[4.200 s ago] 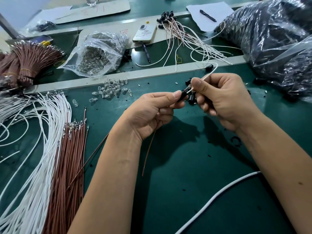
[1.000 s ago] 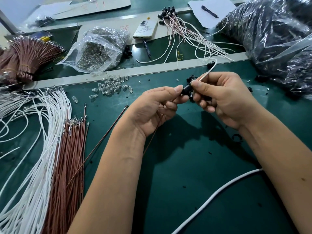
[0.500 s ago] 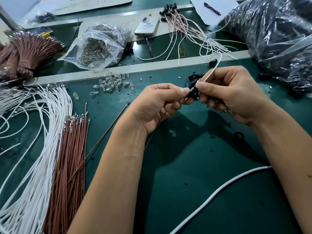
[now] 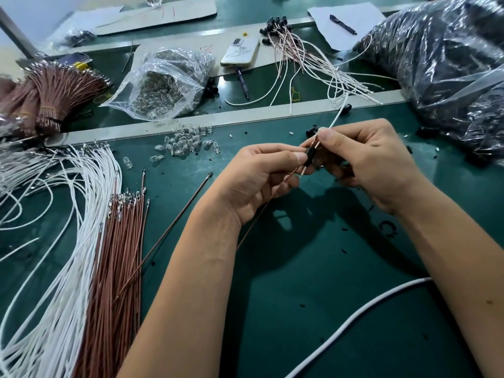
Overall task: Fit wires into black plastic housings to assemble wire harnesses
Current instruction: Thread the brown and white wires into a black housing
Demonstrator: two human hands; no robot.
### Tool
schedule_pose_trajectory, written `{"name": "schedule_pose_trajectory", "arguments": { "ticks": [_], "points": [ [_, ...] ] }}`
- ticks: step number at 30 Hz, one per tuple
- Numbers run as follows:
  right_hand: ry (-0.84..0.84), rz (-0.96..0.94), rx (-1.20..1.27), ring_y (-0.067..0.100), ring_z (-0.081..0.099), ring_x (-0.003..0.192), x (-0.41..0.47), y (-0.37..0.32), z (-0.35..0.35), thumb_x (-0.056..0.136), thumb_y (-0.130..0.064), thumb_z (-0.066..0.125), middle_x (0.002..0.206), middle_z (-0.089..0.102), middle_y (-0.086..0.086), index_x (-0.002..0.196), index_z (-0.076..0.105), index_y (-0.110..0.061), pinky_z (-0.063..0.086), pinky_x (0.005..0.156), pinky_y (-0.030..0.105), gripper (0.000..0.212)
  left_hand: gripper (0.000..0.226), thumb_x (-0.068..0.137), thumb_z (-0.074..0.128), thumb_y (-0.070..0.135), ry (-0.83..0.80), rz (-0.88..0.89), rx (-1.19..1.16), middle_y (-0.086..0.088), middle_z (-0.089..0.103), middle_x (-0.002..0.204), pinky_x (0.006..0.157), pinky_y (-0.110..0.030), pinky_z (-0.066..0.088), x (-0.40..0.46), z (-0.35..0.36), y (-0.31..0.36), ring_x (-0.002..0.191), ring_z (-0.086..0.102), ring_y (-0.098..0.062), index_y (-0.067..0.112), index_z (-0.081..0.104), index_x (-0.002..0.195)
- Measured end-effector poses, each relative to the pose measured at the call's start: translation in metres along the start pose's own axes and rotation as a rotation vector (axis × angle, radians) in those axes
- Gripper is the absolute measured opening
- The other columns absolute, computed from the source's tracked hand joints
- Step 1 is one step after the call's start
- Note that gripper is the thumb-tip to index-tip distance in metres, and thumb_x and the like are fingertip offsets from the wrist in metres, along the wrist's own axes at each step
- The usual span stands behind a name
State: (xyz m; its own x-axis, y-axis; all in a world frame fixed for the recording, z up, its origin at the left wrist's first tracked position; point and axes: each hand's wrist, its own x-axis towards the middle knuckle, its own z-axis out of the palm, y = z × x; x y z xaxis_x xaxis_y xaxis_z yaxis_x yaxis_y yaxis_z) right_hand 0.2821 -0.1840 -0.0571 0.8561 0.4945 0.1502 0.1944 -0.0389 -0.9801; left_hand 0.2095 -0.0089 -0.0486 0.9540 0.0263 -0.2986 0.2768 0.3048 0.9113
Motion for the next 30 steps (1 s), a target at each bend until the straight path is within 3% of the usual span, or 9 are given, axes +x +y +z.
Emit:
{"name": "schedule_pose_trajectory", "arguments": {
  "ticks": [4,8,12,15,20,23,27,30],
  "points": [
    [0.032,0.01,0.052,0.013,0.051,0.051,-0.001,0.001,0.007,0.102,-0.033,0.063,0.074,0.074,0.007,0.094,0.08,-0.012,0.034,0.038,0.019,0.028,0.014,0.089,0.066,0.008,0.053,0.053,-0.055,-0.011,0.074,0.09,0.054,-0.016,0.044,0.002,0.0,0.001,0.06,0.061,-0.011,0.008,0.074,0.101],
    [0.067,-0.015,-0.021,0.013,0.054,0.05,-0.002,0.006,0.015,0.093,-0.042,0.073,0.066,0.067,0.012,0.082,0.075,-0.009,0.039,0.038,0.023,0.035,0.012,0.089,0.068,0.011,0.154,0.104,-0.17,-0.005,0.073,0.087,0.055,-0.017,0.044,0.005,0.002,0.0,0.065,0.063,-0.01,0.012,0.073,0.1],
    [0.106,-0.045,-0.031,0.014,0.054,0.047,-0.002,0.008,0.018,0.089,-0.034,0.081,0.062,0.067,0.005,0.078,0.075,-0.01,0.04,0.039,0.023,0.027,0.017,0.089,0.069,0.012,0.159,0.113,-0.187,-0.004,0.073,0.094,0.059,-0.018,0.044,0.005,0.004,0.0,0.07,0.063,-0.009,0.012,0.072,0.106],
    [0.112,-0.048,0.0,0.014,0.053,0.046,-0.002,0.008,0.02,0.089,-0.03,0.082,0.062,0.068,0.004,0.079,0.076,-0.013,0.039,0.039,0.023,0.021,0.012,0.087,0.071,0.01,0.16,0.129,-0.19,-0.004,0.075,0.102,0.06,-0.02,0.041,0.006,0.007,-0.002,0.081,0.06,-0.011,0.015,0.075,0.097],
    [0.074,-0.091,-0.034,0.011,0.05,0.047,-0.004,0.004,0.021,0.091,-0.023,0.08,0.059,0.065,-0.001,0.079,0.078,-0.017,0.039,0.044,0.02,0.014,0.009,0.08,0.074,0.011,0.126,0.124,-0.255,-0.005,0.067,0.086,0.05,-0.016,0.038,0.007,0.011,-0.003,0.068,0.057,-0.01,0.014,0.074,0.089],
    [0.034,-0.11,-0.126,0.009,0.048,0.047,-0.005,0.003,0.019,0.091,-0.023,0.08,0.058,0.065,-0.002,0.076,0.076,-0.017,0.039,0.046,0.021,0.017,0.013,0.065,0.081,0.017,0.121,0.171,-0.207,-0.003,0.065,0.076,0.048,-0.015,0.038,0.006,0.006,-0.001,0.064,0.054,-0.01,0.016,0.076,0.078],
    [-0.031,-0.093,-0.175,0.003,0.042,0.045,-0.007,0.002,0.02,0.092,-0.022,0.079,0.051,0.057,-0.009,0.071,0.072,-0.013,0.033,0.045,0.016,0.023,0.029,0.066,0.082,0.022,0.076,0.18,-0.022,-0.005,0.068,0.083,0.056,-0.017,0.039,0.002,-0.005,0.002,0.071,0.055,-0.013,0.014,0.078,0.093],
    [-0.087,-0.093,-0.216,0.007,0.04,0.05,-0.008,-0.001,0.02,0.094,-0.019,0.078,0.053,0.053,0.007,0.073,0.073,-0.011,0.03,0.046,0.024,0.023,0.017,0.075,0.081,0.015,0.053,0.172,0.107,-0.011,0.071,0.088,0.061,-0.021,0.041,-0.002,-0.012,0.004,0.08,0.058,-0.019,0.011,0.076,0.091]
  ]
}}
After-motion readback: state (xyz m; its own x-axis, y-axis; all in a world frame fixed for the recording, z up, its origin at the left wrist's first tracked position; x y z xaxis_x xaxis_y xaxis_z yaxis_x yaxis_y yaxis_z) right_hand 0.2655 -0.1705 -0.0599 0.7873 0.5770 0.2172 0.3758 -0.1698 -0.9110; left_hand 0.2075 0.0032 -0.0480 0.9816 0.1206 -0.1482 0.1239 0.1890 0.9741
